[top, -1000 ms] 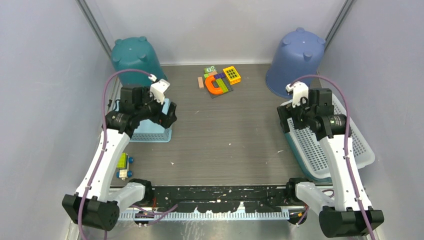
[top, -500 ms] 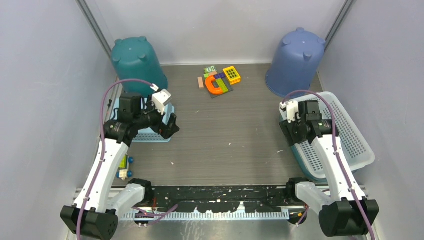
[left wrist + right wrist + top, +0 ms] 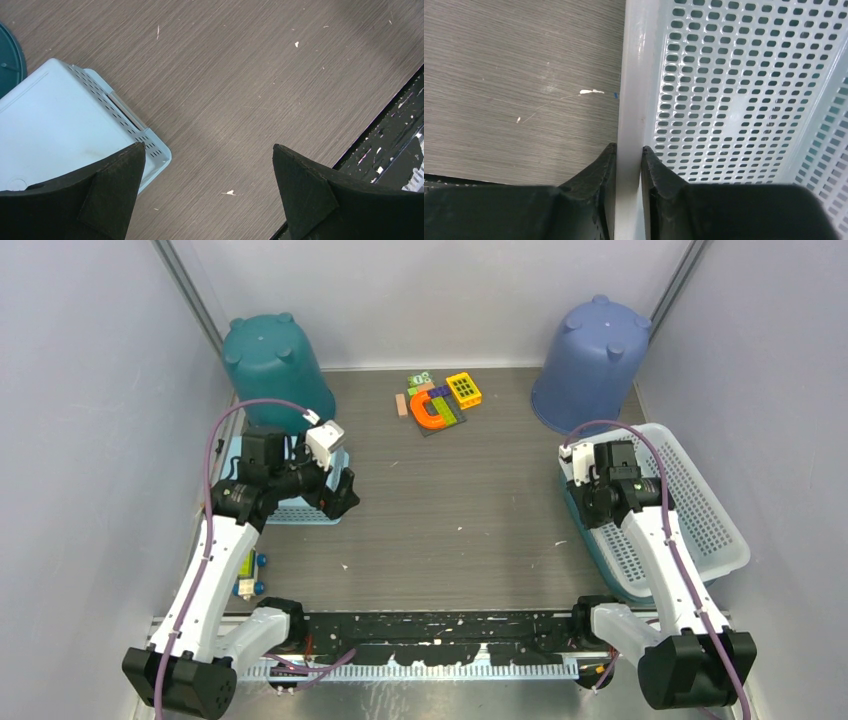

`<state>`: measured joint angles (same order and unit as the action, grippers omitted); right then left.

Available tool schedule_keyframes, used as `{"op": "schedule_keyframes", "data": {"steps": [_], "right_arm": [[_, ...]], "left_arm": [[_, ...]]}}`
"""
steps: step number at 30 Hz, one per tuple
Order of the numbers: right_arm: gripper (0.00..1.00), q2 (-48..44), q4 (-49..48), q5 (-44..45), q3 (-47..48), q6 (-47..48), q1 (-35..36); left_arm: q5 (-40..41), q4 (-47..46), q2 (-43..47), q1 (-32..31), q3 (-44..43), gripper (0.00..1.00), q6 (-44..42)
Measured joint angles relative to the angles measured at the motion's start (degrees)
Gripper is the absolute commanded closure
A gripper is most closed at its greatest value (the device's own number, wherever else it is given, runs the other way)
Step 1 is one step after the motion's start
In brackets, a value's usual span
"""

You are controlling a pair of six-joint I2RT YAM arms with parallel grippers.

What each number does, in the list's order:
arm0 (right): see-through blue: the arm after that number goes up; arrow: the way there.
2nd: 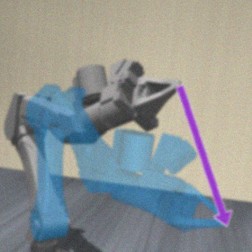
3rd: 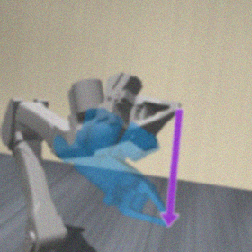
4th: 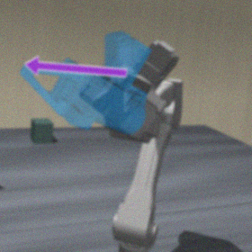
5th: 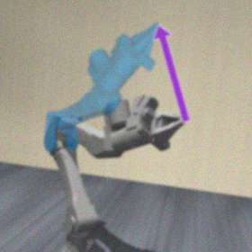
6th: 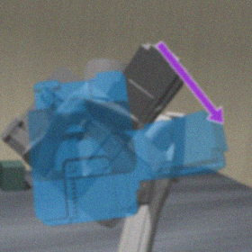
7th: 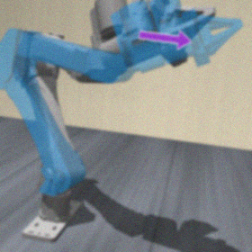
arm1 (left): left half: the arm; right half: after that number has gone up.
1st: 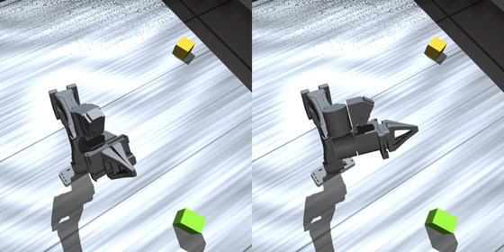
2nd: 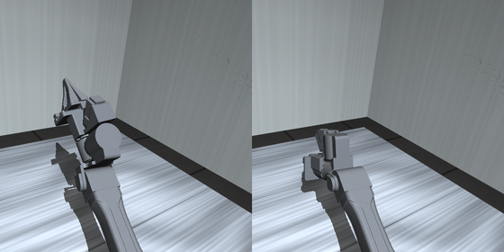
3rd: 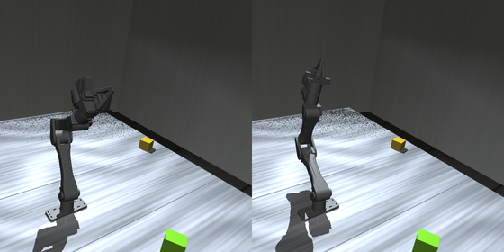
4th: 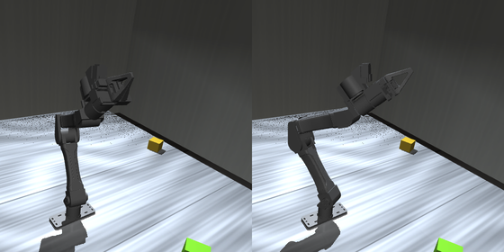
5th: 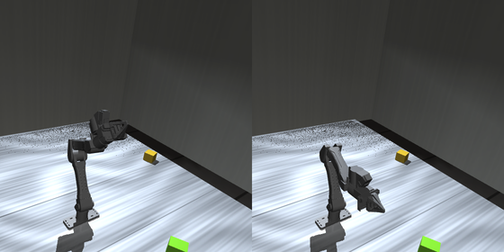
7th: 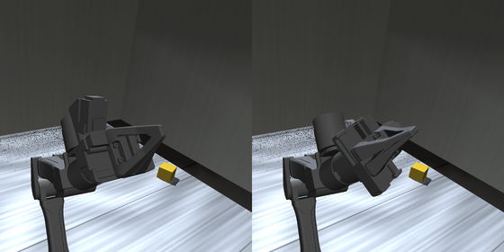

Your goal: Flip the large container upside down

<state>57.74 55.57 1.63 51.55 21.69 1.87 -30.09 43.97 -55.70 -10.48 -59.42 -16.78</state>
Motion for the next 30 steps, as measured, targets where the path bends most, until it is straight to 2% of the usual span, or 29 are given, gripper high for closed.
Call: {"op": "schedule_keyframes", "data": {"steps": [7, 13, 30], "right_arm": [[0.87, -0.61, 0.24, 0.94, 0.07, -0.83, -0.11], [0.99, -1.66, 0.85, 2.47, 1.20, -1.84, -0.09], [0.99, -6.40, 2.78, 10.19, 7.74, -5.68, -0.07]], "left_arm": [[0.00, 0.00, 0.00, 0.00, 0.44, 0.00, -0.04], [0.02, -0.07, 0.00, 0.00, 0.48, 0.00, -0.15], [0.00, -0.42, 0.00, 0.00, 0.52, 0.00, -0.17]]}}
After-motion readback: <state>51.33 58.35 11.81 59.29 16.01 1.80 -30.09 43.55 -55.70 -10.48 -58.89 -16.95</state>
